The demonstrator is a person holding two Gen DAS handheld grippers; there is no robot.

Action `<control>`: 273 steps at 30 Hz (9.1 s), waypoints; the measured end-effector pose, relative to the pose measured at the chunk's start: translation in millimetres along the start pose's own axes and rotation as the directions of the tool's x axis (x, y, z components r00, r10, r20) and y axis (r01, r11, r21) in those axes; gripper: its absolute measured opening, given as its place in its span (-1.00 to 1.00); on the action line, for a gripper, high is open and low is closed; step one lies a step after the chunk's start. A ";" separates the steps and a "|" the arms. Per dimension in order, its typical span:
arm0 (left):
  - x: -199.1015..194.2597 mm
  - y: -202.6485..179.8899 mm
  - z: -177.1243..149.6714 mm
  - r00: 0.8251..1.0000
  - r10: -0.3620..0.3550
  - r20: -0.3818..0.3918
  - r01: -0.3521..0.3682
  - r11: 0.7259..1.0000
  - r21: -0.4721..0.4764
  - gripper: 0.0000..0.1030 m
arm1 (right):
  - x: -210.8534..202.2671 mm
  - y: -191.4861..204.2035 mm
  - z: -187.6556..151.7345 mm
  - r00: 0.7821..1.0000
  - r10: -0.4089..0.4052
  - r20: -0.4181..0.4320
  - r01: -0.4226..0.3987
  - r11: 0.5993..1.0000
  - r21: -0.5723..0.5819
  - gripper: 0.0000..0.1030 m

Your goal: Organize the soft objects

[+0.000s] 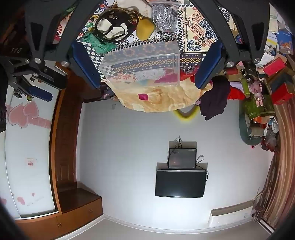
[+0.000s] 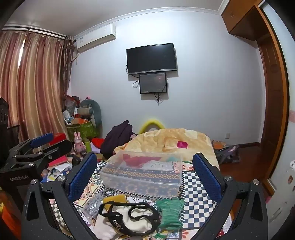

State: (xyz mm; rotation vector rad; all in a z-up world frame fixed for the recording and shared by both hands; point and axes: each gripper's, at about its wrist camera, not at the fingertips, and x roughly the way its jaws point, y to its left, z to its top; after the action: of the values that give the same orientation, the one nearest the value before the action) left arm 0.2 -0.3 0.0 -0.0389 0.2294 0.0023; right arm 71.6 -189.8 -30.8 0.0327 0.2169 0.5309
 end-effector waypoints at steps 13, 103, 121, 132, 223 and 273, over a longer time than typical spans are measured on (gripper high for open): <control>-4.4 -3.2 0.9 1.000 -0.005 0.012 0.005 1.000 0.006 1.00 | -2.8 4.6 3.3 1.000 -0.002 -0.008 0.002 1.000 -0.008 1.00; 56.1 15.9 -65.9 0.971 0.038 -0.237 -0.035 0.999 0.017 1.00 | 39.3 -36.2 -50.5 0.971 -0.045 -0.235 0.053 0.998 0.026 1.00; 131.2 60.3 -122.2 0.890 0.008 -0.455 -0.067 0.991 -0.113 0.41 | 79.8 -74.7 -98.6 0.897 -0.052 -0.439 0.103 0.990 0.095 0.72; 157.6 59.8 -142.1 0.851 -0.069 -0.521 -0.014 0.988 -0.154 -0.12 | 96.3 -70.2 -111.0 0.868 0.004 -0.497 0.058 0.992 0.110 0.11; 238.1 44.7 -62.6 0.858 -0.092 -0.505 0.081 0.996 -0.044 -0.74 | 186.5 -37.1 -37.6 0.910 0.044 -0.411 -0.037 0.999 0.024 -0.85; 75.1 66.4 -107.8 0.875 -0.039 -0.482 0.005 0.998 -0.070 0.86 | 71.2 3.0 -89.4 0.872 0.227 -0.434 -0.199 0.974 0.108 1.00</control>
State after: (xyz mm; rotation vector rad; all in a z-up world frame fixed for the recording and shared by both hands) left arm 48.3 61.7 -124.6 -0.1090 0.7330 -0.0230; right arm 110.8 -153.4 -131.8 -0.0071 0.6849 0.7505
